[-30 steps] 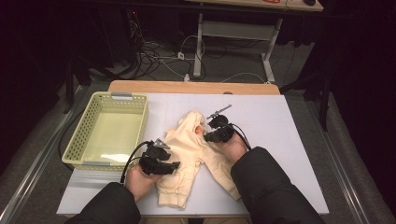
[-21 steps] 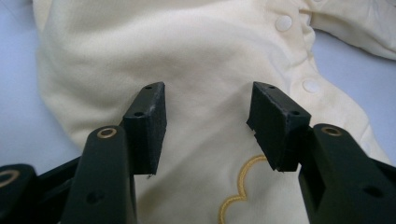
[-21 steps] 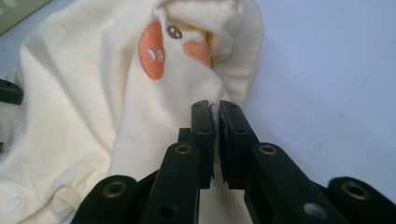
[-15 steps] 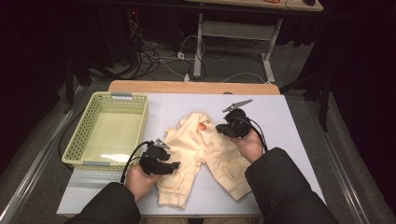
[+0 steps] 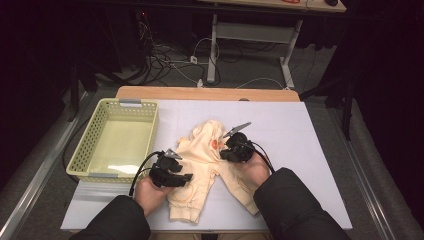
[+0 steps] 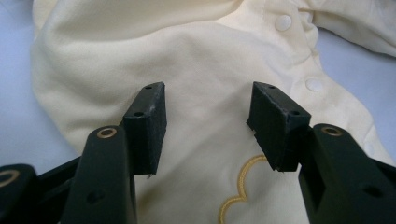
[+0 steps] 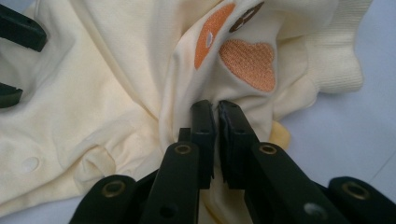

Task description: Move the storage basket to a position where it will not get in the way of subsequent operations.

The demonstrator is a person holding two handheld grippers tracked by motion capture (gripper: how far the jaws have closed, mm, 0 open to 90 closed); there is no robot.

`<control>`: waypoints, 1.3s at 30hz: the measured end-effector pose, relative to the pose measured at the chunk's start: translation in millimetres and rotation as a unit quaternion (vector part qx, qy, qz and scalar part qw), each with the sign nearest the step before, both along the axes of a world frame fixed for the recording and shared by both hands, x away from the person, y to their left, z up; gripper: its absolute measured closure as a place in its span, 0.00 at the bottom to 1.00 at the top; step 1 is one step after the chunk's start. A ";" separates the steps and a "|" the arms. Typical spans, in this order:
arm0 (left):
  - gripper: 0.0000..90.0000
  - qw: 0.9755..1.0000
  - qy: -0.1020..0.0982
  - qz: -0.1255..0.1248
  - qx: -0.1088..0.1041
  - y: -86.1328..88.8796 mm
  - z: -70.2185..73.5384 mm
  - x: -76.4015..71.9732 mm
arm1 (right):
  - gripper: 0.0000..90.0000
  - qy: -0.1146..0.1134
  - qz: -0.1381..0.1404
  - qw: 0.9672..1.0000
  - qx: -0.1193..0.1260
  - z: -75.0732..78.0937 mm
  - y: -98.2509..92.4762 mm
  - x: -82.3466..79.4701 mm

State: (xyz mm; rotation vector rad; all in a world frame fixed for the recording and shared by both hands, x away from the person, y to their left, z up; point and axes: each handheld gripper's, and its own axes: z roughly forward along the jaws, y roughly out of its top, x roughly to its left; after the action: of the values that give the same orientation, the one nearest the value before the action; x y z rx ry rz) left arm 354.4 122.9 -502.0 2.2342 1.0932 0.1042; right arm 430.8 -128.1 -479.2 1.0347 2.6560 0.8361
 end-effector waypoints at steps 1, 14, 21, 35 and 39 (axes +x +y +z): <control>0.50 1.000 -0.001 -0.001 0.001 0.0 0.1 -0.1 | 0.93 -0.001 0.000 1.000 0.000 0.8 -1.2 0.2; 0.50 1.000 -0.001 -0.001 -0.001 0.9 0.9 -0.2 | 0.86 -0.029 -0.057 0.997 0.037 26.1 -26.3 17.8; 0.50 1.000 -0.002 -0.002 -0.001 0.8 1.0 -0.4 | 0.81 -0.014 -0.086 0.996 0.021 15.1 -23.3 33.8; 0.50 1.000 -0.003 -0.004 -0.001 -0.5 0.5 -1.0 | 0.64 0.028 -0.113 0.993 0.010 -14.0 -9.7 46.9; 0.50 1.000 -0.002 -0.004 0.000 -0.8 0.1 -0.8 | 0.72 0.019 -0.108 0.994 0.001 -14.4 -5.6 46.5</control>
State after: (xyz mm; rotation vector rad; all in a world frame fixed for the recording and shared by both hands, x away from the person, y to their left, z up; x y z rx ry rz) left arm 353.7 122.1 -501.8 2.2376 1.0812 0.1049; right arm 477.3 -133.6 -493.6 1.3225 2.5135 0.7810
